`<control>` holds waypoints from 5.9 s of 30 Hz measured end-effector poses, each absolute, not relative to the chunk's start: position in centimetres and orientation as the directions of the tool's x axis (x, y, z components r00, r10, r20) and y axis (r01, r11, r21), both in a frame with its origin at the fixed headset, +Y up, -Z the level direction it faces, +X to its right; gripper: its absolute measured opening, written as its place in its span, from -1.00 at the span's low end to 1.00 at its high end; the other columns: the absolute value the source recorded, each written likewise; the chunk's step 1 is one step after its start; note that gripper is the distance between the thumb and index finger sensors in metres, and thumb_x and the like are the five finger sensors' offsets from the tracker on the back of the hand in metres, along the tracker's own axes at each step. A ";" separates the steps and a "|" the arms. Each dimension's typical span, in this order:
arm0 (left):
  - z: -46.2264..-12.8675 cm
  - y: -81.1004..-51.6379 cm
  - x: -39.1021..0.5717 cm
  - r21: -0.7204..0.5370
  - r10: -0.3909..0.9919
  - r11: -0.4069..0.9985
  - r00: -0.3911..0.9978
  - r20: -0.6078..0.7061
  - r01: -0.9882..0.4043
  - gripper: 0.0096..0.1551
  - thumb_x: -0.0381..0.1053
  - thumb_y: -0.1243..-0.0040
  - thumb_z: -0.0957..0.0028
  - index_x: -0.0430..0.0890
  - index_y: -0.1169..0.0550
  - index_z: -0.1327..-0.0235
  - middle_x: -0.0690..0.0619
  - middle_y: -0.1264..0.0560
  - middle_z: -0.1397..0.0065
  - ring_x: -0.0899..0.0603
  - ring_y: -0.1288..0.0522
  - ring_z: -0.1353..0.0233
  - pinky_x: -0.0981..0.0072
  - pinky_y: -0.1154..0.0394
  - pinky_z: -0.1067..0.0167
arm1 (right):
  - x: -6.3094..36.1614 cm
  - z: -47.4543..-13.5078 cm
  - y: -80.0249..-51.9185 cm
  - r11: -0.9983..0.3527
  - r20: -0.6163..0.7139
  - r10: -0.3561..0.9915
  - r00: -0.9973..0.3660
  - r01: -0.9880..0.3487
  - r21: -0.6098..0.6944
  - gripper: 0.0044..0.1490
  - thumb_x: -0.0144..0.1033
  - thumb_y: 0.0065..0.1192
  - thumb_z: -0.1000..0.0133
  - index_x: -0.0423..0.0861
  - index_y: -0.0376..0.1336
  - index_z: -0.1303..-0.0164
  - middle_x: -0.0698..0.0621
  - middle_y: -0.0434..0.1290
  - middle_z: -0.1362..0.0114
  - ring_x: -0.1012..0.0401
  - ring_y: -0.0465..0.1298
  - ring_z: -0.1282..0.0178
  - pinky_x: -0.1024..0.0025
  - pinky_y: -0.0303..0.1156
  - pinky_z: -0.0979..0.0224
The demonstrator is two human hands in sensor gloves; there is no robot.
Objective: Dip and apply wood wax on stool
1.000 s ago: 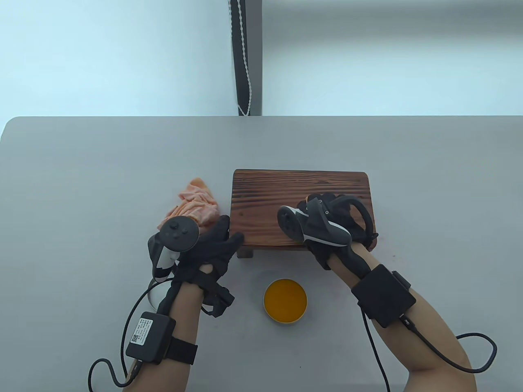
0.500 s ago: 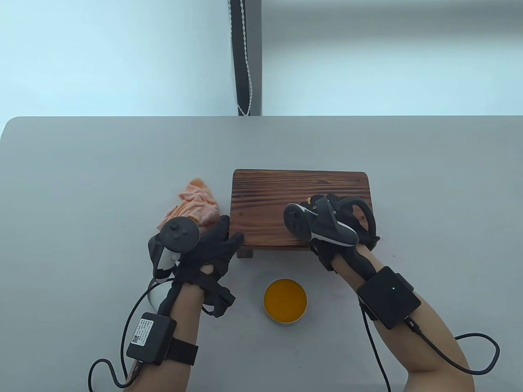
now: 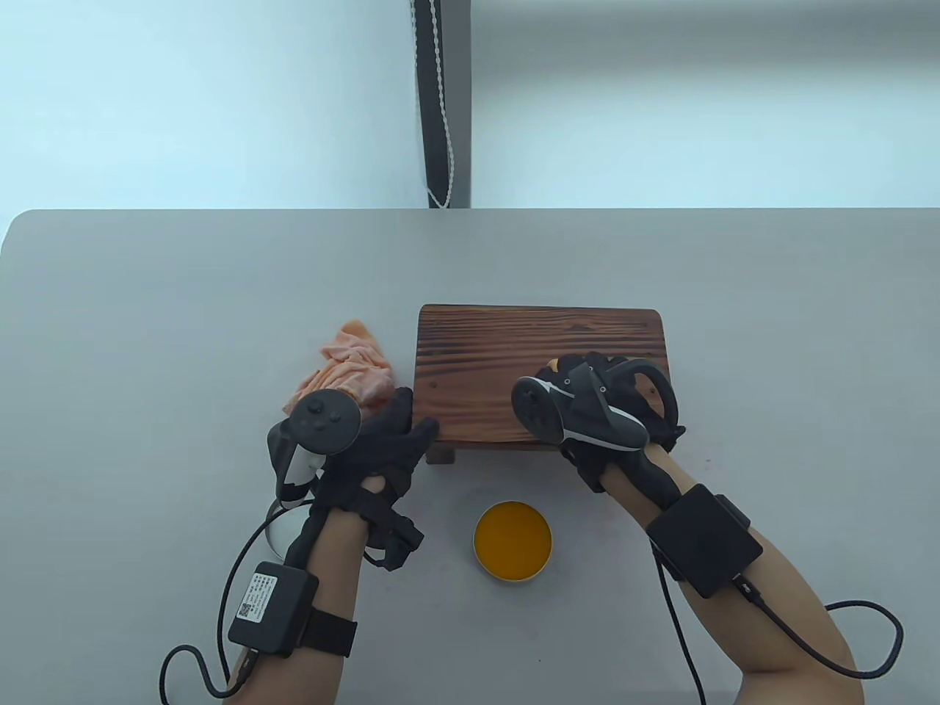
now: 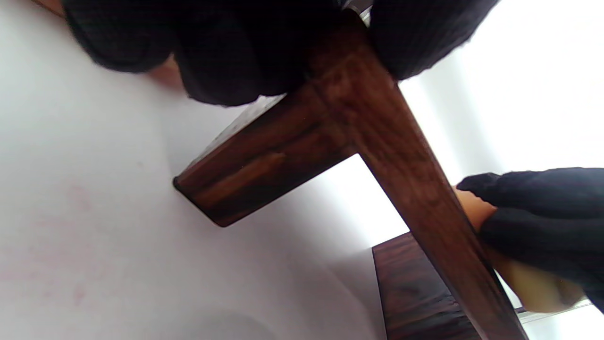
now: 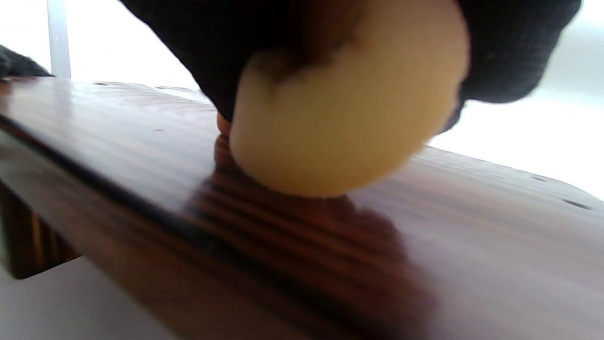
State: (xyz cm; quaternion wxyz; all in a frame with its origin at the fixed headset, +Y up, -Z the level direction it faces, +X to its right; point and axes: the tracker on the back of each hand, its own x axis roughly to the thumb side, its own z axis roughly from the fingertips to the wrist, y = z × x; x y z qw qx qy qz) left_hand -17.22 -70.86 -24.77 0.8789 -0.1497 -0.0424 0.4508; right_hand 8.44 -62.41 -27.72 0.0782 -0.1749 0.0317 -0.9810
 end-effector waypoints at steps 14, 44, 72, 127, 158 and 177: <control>-24.8 -70.8 -17.3 -0.309 0.806 0.546 0.589 -0.061 -0.779 0.02 0.12 -0.24 -0.25 -0.52 -0.22 -0.69 -0.43 -0.51 -0.40 -0.44 -0.56 -0.26 -0.55 -0.46 -0.17 | 9.9 -28.5 -62.6 -0.984 0.300 -0.170 -0.939 0.146 -0.101 -0.50 -0.39 0.56 -0.09 -0.07 0.52 -0.26 -0.33 0.69 -0.10 -0.15 0.73 0.02 -0.29 0.60 -0.17; -24.9 -70.8 -17.3 -0.309 0.803 0.549 0.592 -0.063 -0.777 0.02 0.13 -0.25 -0.25 -0.52 -0.22 -0.68 -0.42 -0.52 -0.40 -0.44 -0.56 -0.25 -0.56 -0.45 -0.18 | 11.6 -27.9 -62.1 -0.971 0.271 -0.239 -0.933 0.237 -0.040 -0.50 -0.41 0.58 -0.07 -0.13 0.53 -0.25 -0.35 0.70 -0.07 -0.16 0.74 0.05 -0.31 0.61 -0.16; -24.9 -70.9 -17.3 -0.304 0.802 0.553 0.595 -0.058 -0.775 0.01 0.13 -0.25 -0.25 -0.52 -0.23 -0.68 -0.42 -0.52 -0.39 -0.44 -0.56 -0.25 -0.56 -0.46 -0.17 | 12.2 -26.6 -62.0 -0.980 0.288 -0.197 -0.937 0.201 -0.016 -0.50 -0.41 0.59 -0.08 -0.15 0.54 -0.25 -0.36 0.70 -0.06 -0.17 0.73 0.05 -0.32 0.60 -0.17; -24.9 -71.0 -17.4 -0.297 0.807 0.545 0.586 -0.067 -0.784 0.01 0.13 -0.26 -0.24 -0.51 -0.25 -0.67 -0.41 -0.53 -0.39 -0.43 -0.56 -0.25 -0.56 -0.46 -0.18 | 15.8 -28.1 -62.4 -0.977 0.140 -0.214 -0.967 0.210 -0.044 -0.51 -0.39 0.57 -0.08 -0.07 0.52 -0.26 -0.34 0.69 -0.09 -0.16 0.73 0.03 -0.31 0.60 -0.18; -24.8 -71.0 -17.3 -0.292 0.805 0.550 0.590 -0.064 -0.782 0.01 0.13 -0.26 -0.24 -0.52 -0.25 -0.67 -0.42 -0.53 -0.38 -0.43 -0.56 -0.24 -0.56 -0.46 -0.18 | 16.1 -25.3 -62.1 -0.977 0.177 -0.214 -0.961 0.214 -0.016 -0.51 -0.40 0.60 -0.08 -0.13 0.54 -0.24 -0.36 0.70 -0.07 -0.17 0.73 0.05 -0.32 0.59 -0.17; -24.9 -70.9 -17.3 -0.298 0.805 0.549 0.590 -0.064 -0.781 0.00 0.13 -0.26 -0.24 -0.52 -0.25 -0.67 -0.42 -0.54 -0.38 -0.43 -0.57 -0.24 -0.56 -0.45 -0.19 | 18.5 -27.2 -62.4 -0.974 0.070 -0.224 -0.972 0.222 -0.034 -0.51 -0.39 0.58 -0.09 -0.08 0.53 -0.25 -0.35 0.69 -0.09 -0.16 0.73 0.03 -0.31 0.59 -0.17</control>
